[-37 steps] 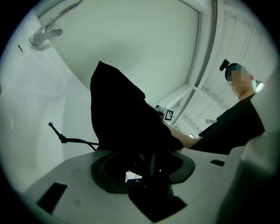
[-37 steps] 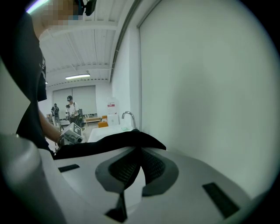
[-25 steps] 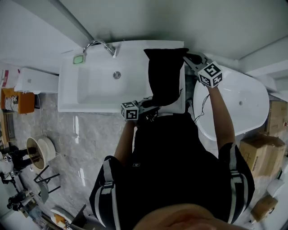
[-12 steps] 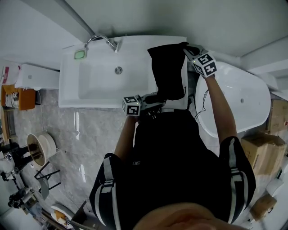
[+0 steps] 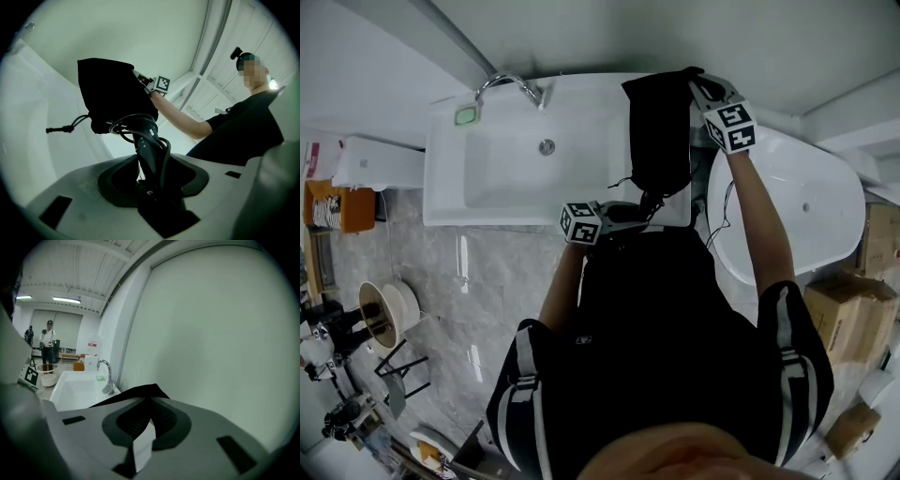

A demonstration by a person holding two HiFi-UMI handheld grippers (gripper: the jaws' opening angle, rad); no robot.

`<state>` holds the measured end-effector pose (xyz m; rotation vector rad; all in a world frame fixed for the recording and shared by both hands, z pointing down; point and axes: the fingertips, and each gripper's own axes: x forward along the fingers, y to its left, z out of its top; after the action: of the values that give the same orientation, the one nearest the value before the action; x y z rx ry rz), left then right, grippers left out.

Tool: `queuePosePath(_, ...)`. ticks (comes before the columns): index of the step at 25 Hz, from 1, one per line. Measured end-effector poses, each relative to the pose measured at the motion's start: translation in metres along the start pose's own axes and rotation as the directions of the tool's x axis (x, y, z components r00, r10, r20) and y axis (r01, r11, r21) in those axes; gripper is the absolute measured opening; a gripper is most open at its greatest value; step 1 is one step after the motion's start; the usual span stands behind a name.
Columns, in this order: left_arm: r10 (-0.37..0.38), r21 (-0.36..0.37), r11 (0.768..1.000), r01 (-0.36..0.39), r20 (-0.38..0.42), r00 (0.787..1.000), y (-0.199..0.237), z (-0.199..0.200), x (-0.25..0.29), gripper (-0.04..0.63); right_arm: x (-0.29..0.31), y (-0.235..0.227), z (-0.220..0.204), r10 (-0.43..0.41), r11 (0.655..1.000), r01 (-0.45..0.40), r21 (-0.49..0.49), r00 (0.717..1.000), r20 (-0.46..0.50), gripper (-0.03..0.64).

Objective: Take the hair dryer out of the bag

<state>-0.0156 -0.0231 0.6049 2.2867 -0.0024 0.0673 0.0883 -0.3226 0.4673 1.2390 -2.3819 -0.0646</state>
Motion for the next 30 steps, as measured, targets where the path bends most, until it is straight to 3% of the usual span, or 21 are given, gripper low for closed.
queuePosePath(9,0.01,-0.023,1.0,-0.01,0.007,1.0,0.005,-0.003,-0.004,0.187,-0.027,-0.056,0.003,-0.146,0.981,0.135,0.139,0.986,0.076,0.075)
queuePosePath(16,0.066,-0.089,0.994,-0.06,0.059,0.996,0.023,-0.013,-0.016,0.187,-0.044,-0.07,0.009,-0.164,0.98,0.148,0.132,0.979,0.118,0.075)
queuePosePath(22,0.136,-0.107,0.986,-0.125,0.095,0.986,0.036,-0.012,-0.034,0.187,-0.043,-0.035,-0.008,-0.062,0.993,0.053,0.105,0.994,0.089,0.075)
queuePosePath(30,0.202,-0.08,0.979,-0.19,0.195,0.96,0.042,0.019,-0.056,0.187,-0.052,0.037,-0.039,0.084,0.993,-0.089,0.083,0.995,0.059,0.074)
